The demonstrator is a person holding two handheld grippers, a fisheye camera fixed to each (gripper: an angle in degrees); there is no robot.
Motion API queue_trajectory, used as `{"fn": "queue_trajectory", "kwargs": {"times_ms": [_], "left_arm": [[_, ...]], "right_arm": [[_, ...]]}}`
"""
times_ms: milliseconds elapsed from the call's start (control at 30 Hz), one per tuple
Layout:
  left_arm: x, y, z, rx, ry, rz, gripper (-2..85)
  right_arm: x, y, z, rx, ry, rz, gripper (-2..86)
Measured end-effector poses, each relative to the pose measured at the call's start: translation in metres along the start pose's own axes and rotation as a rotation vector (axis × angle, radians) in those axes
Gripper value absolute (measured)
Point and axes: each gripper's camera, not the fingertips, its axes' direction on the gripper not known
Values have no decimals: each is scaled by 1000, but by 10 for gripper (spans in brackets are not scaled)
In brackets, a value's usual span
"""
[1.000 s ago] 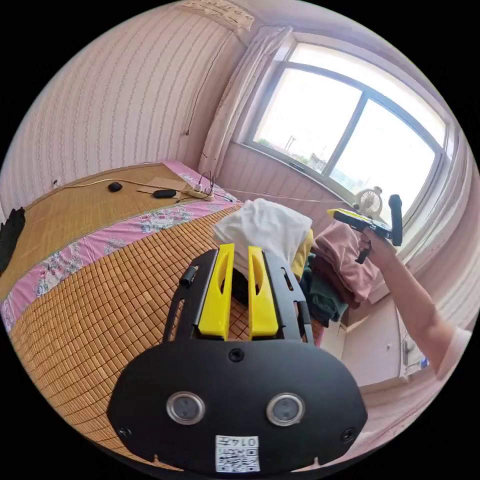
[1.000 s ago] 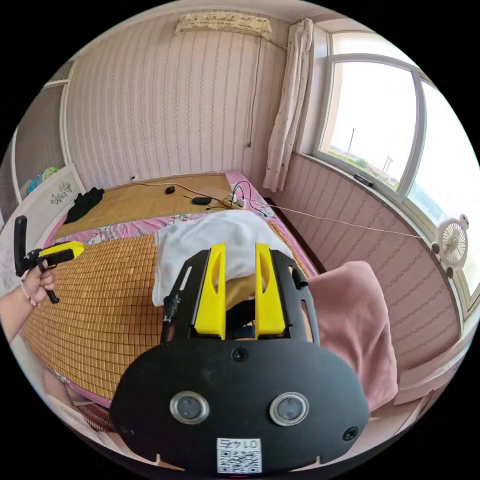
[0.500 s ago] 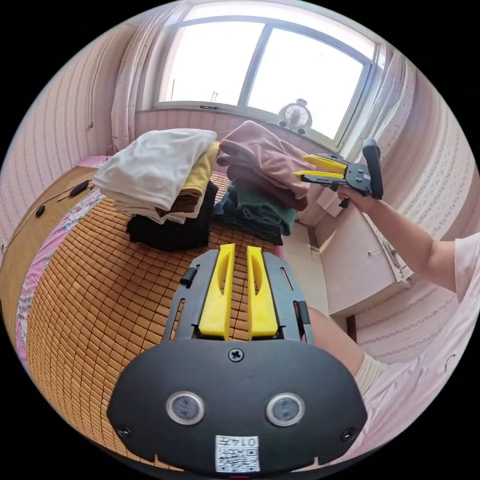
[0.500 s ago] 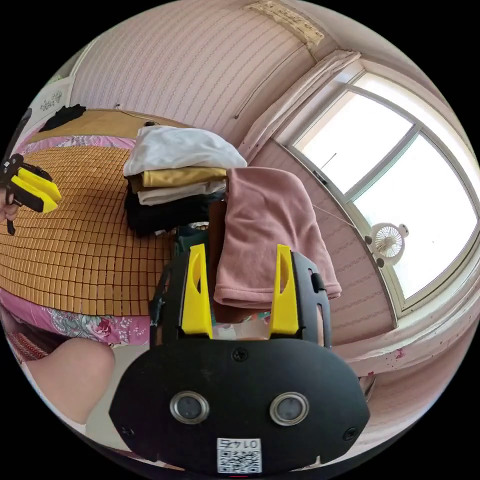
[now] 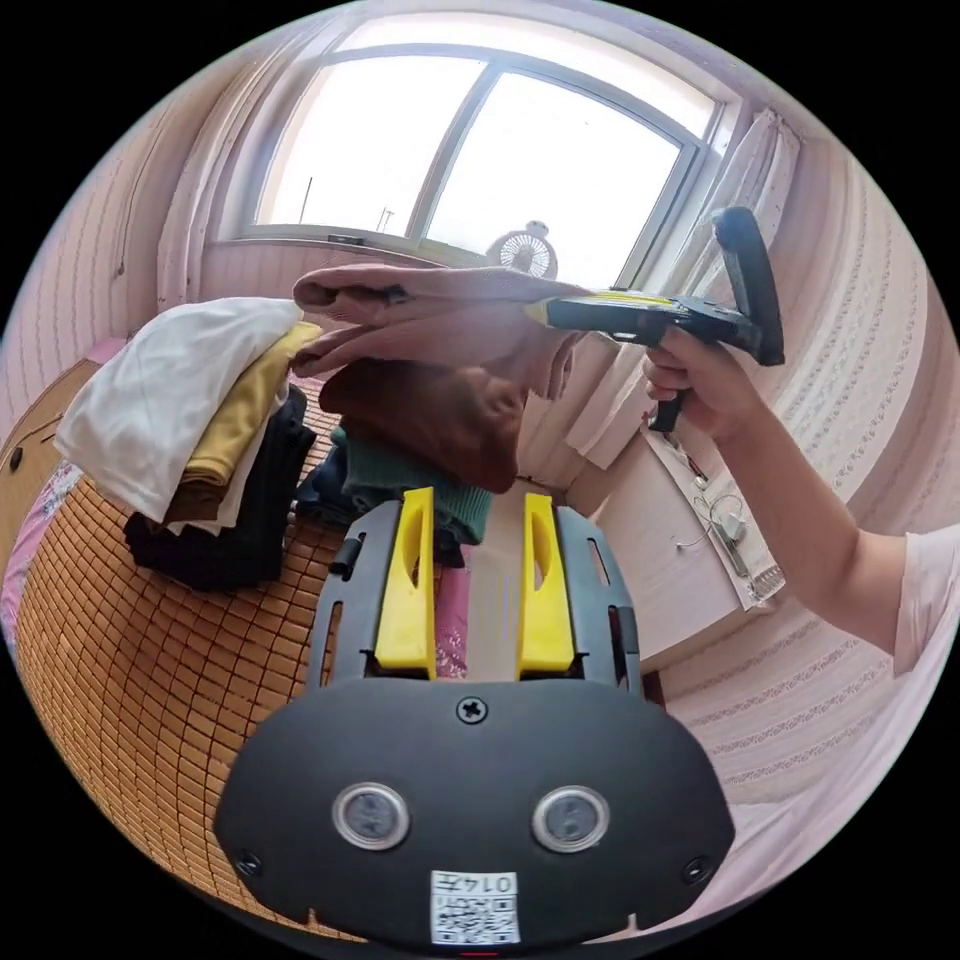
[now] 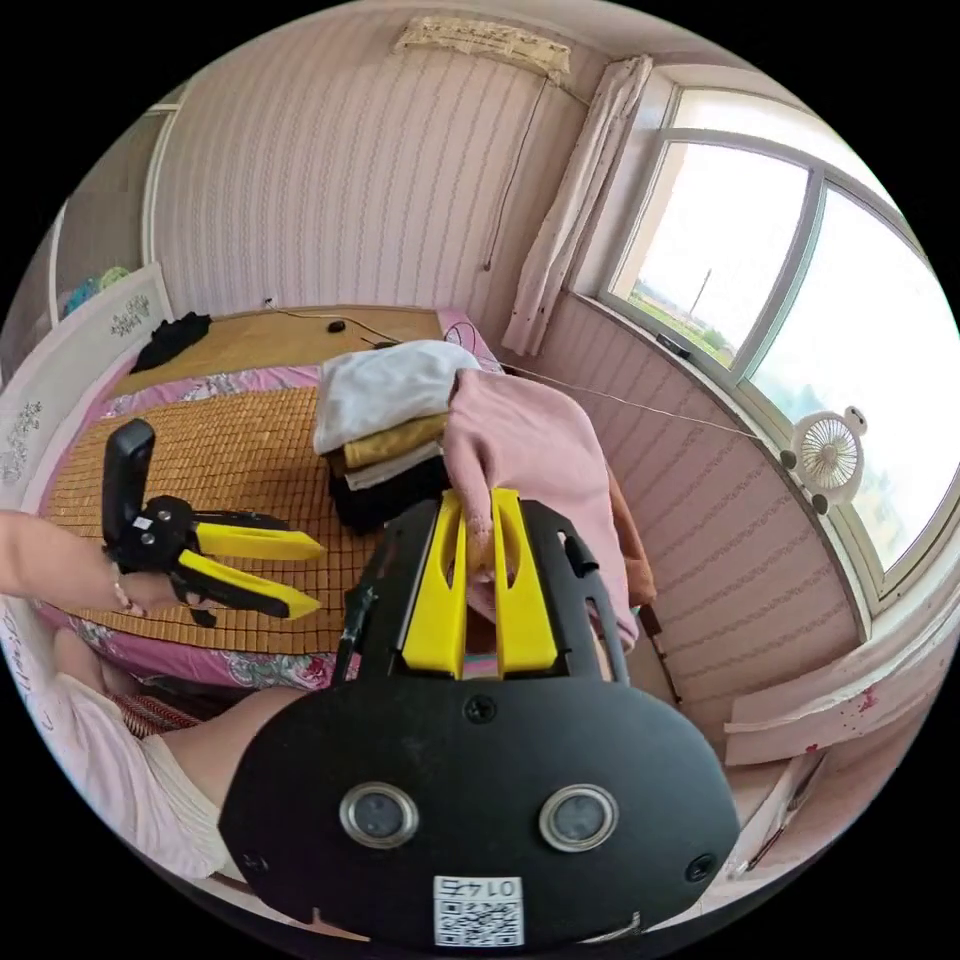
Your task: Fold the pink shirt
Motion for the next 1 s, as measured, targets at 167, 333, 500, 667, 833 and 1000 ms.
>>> {"fn": "queue_trajectory", "kwargs": {"times_ms": [167,333,500,667,833,1000], "left_arm": [[31,-15,-58,199,39,103,157],[30,39,-160,267,111,16,141],[2,146,-267,299,-153,-191,32],[3,224,-387,409,-395,-261,16],[8,362,-484,501,-655,-552,33],[-9,557,-479,276,-547,-1172,40]], "right_arm": [[-17,-10,-76,156,-264,-78,34],[-58,-9,-93,250,-577,-98,24],[-134,-12,-26,276,-1033,62,23],[-171,-3,4,419,-1227,288,21],[-185,44,70,112,-1077,312,22],[-274,152,195,-509,-914,218,29]]}}
